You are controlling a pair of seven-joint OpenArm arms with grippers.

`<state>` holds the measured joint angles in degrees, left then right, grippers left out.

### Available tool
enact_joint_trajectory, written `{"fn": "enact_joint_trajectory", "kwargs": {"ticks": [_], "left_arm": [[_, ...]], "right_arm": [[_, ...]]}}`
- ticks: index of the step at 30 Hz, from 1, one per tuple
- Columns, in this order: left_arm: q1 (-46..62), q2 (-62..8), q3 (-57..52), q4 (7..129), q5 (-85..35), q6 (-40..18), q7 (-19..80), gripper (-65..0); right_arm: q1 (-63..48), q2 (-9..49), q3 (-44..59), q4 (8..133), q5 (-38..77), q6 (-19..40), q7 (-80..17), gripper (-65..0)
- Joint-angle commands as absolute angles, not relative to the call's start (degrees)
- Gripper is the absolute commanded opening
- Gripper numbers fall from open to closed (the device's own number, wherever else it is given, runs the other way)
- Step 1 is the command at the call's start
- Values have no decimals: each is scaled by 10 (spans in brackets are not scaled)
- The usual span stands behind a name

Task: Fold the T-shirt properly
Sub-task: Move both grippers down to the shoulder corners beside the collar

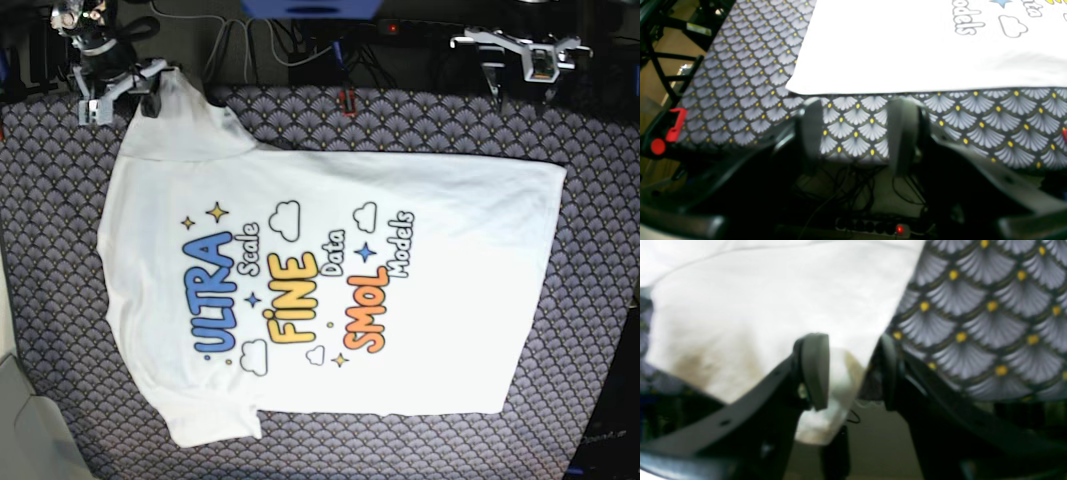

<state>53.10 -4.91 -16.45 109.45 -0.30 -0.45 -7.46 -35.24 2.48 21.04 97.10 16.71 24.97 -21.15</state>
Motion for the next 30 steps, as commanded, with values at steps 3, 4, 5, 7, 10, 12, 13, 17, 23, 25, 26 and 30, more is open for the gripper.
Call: {"fn": "enact_joint_trajectory", "kwargs": {"ticks": [3, 4, 5, 7, 10, 12, 13, 17, 23, 25, 26, 30], "left_arm": [[526, -51, -167, 1103, -4, 1, -89, -343], [520, -51, -167, 1102, -3, 1, -88, -343], [516, -51, -167, 1101, -3, 1, -88, -343], [510, -51, -167, 1095, -3, 1, -88, -343], [496, -51, -168, 1087, -3, 1, -88, -343], [489, -51, -168, 1084, -3, 2, -88, -343], [483, -51, -168, 1079, -4, 2, -88, -343], [459, -48, -188, 1052, -4, 2, -88, -343], [408, -11, -254, 1017, -4, -3, -88, -337], [394, -9, -265, 1004, -4, -3, -88, -316], [389, -9, -267, 998, -4, -3, -88, -306], [365, -13, -272, 970, -4, -3, -88, -286]], "right_arm": [[-364, 24, 209, 950, 158, 259, -247, -398], [-364, 24, 208, 944, 158, 259, -247, -405], [-364, 24, 208, 939, 158, 260, -246, -421], [-364, 25, 208, 936, 158, 260, -246, -467], [-364, 25, 208, 936, 158, 260, -247, -554], [-364, 25, 208, 936, 158, 260, -247, -613], [-364, 25, 208, 936, 158, 260, -247, -644], [-364, 28, 194, 936, 158, 260, -246, -650], [-364, 28, 191, 938, 158, 260, -245, -650], [-363, 28, 191, 938, 158, 260, -245, -650], [-359, 29, 191, 938, 158, 260, -245, -650], [-353, 29, 191, 938, 156, 260, -245, -650]]}}
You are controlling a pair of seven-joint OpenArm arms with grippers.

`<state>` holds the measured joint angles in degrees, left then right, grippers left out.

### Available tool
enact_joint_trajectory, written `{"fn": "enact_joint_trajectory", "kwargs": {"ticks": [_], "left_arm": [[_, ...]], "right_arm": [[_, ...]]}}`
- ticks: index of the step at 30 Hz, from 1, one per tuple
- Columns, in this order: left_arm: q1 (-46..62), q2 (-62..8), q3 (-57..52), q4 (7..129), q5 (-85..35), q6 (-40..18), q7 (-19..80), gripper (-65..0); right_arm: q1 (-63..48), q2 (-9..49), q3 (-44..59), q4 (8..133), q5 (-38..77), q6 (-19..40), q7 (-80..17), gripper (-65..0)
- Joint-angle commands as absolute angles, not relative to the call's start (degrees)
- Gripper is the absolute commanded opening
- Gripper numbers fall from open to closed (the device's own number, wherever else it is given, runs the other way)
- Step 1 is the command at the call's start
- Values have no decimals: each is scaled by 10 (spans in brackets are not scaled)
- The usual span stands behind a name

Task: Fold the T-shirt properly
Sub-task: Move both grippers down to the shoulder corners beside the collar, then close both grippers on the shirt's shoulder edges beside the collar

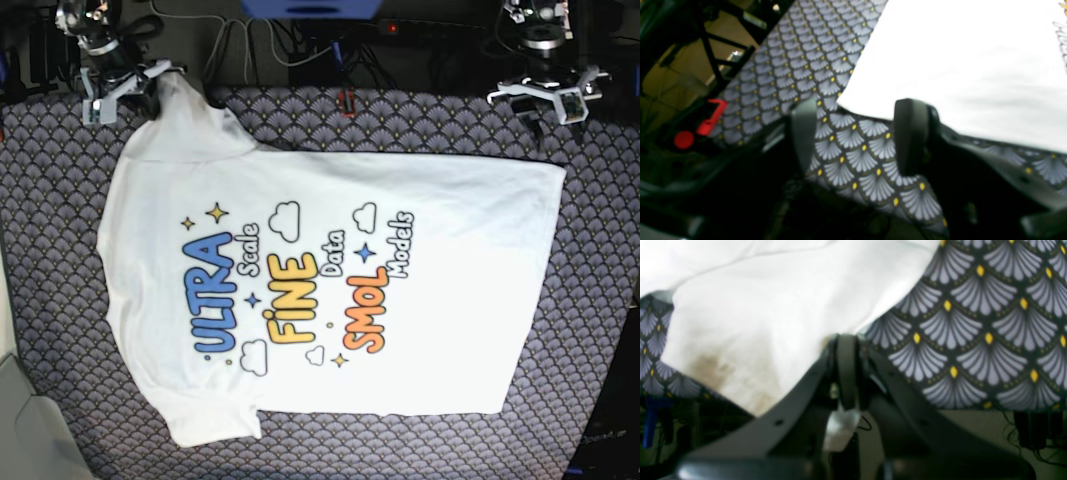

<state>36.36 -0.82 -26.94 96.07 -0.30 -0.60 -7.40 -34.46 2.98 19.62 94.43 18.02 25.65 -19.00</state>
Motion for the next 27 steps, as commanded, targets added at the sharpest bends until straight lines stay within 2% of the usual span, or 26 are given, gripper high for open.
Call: {"fn": "enact_joint_trajectory", "kwargs": {"ticks": [1, 11, 16, 23, 27], "left_arm": [[358, -13, -272, 963, -4, -3, -88, -286], [269, -12, -273, 872, -5, -3, -84, -286], [247, -9, -288, 866, -13, -2, -31, -286], [221, -14, -337, 865, -98, -3, 44, -286], [216, -21, -338, 865, -102, -3, 53, -286]], "right_arm": [[-352, 29, 191, 938, 156, 260, -245, -650], [-351, 29, 192, 937, 155, 260, -247, -650], [-351, 36, 192, 937, 155, 260, -248, -650], [-343, 36, 193, 936, 154, 260, -249, -650], [-343, 36, 192, 931, 154, 260, -249, -650]]}}
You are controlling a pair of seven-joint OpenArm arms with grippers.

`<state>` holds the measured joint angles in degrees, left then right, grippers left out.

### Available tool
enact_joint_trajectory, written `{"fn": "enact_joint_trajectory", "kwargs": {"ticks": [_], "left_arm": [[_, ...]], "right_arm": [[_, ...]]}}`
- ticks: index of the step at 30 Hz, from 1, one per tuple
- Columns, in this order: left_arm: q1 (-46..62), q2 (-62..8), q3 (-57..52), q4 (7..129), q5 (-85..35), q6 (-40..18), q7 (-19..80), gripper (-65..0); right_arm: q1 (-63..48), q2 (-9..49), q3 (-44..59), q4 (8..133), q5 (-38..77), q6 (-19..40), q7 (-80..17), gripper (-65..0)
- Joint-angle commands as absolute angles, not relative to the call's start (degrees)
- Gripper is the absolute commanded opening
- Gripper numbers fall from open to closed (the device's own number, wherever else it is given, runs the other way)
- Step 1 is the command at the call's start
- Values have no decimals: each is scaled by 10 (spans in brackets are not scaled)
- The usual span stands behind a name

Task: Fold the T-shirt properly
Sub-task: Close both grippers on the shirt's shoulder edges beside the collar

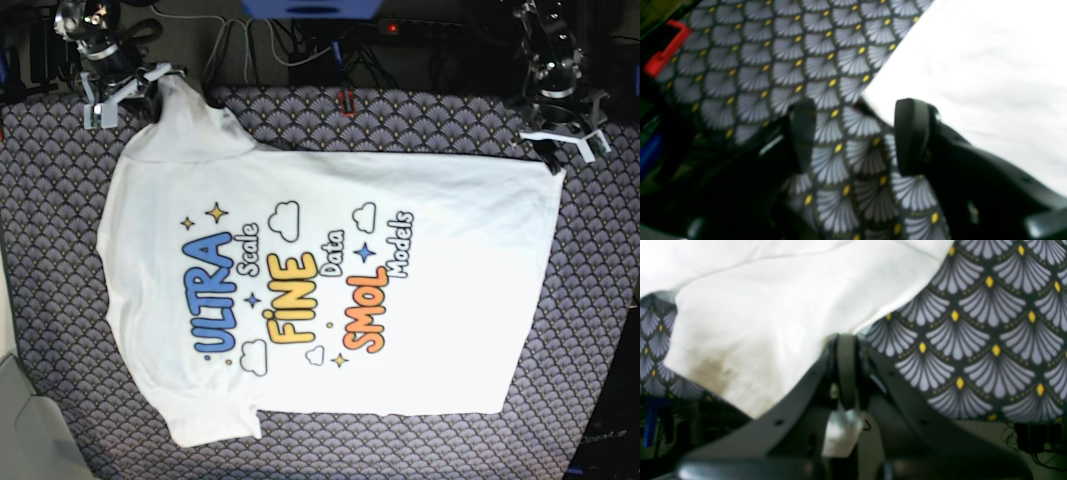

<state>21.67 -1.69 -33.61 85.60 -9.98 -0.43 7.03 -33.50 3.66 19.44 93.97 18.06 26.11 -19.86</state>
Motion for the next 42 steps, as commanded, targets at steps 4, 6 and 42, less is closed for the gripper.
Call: {"fn": "enact_joint_trajectory", "kwargs": {"ticks": [4, 6, 42], "left_arm": [[204, -21, -338, 865, -102, -3, 54, -286], [202, -21, -338, 863, -102, -3, 55, -286], [164, -7, -337, 811, -103, -4, 52, -288]], "right_arm": [[-342, 37, 192, 916, 154, 260, -249, -650], [-336, 37, 192, 909, 154, 260, -249, -650], [-335, 45, 191, 905, 154, 260, -250, -650]]}}
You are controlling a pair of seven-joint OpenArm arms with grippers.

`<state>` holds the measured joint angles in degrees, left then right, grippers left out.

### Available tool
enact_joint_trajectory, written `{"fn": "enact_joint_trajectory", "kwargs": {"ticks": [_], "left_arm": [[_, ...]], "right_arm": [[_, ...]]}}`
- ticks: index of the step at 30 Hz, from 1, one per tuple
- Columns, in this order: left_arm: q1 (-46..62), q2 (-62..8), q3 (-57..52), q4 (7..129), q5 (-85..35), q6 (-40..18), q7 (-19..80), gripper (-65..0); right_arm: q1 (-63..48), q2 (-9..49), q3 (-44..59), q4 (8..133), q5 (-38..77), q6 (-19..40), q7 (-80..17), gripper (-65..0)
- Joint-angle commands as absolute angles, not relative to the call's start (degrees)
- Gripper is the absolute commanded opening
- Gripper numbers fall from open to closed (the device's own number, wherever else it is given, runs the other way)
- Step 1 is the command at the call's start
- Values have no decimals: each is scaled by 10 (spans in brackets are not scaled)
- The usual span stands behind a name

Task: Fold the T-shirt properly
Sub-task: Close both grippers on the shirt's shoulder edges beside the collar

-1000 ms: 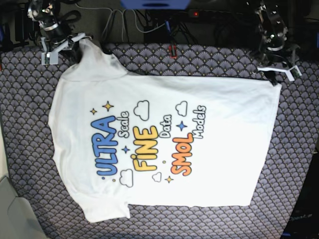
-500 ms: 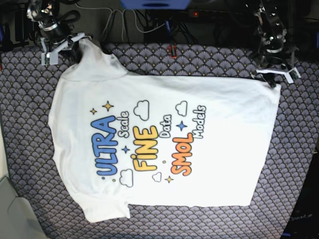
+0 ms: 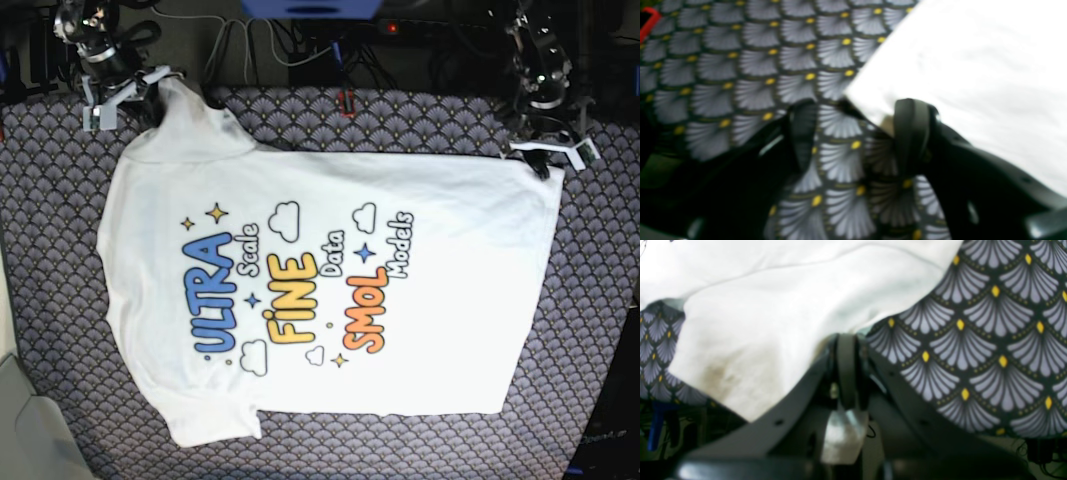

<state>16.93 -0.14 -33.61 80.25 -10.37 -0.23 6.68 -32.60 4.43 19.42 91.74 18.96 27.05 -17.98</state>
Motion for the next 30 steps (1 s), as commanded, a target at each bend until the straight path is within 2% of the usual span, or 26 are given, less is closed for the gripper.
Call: {"fn": "enact_joint_trajectory", "kwargs": {"ticks": [1, 16, 18, 22, 30], "left_arm": [[162, -7, -337, 809, -103, -4, 52, -288], [150, 0, -320, 808, -103, -4, 52, -303], [150, 0, -320, 808, -103, -4, 52, -374], [152, 0, -323, 808, -103, -4, 53, -638], [183, 0, -324, 836, -102, -4, 53, -645]], "right_arm": [[-335, 45, 191, 905, 154, 260, -250, -650], [-325, 53, 191, 904, 154, 260, -250, -650], [-324, 53, 191, 904, 154, 260, -250, -650], [-324, 54, 191, 904, 154, 260, -250, -650], [-329, 81, 196, 913, 156, 261, -243, -650]]}}
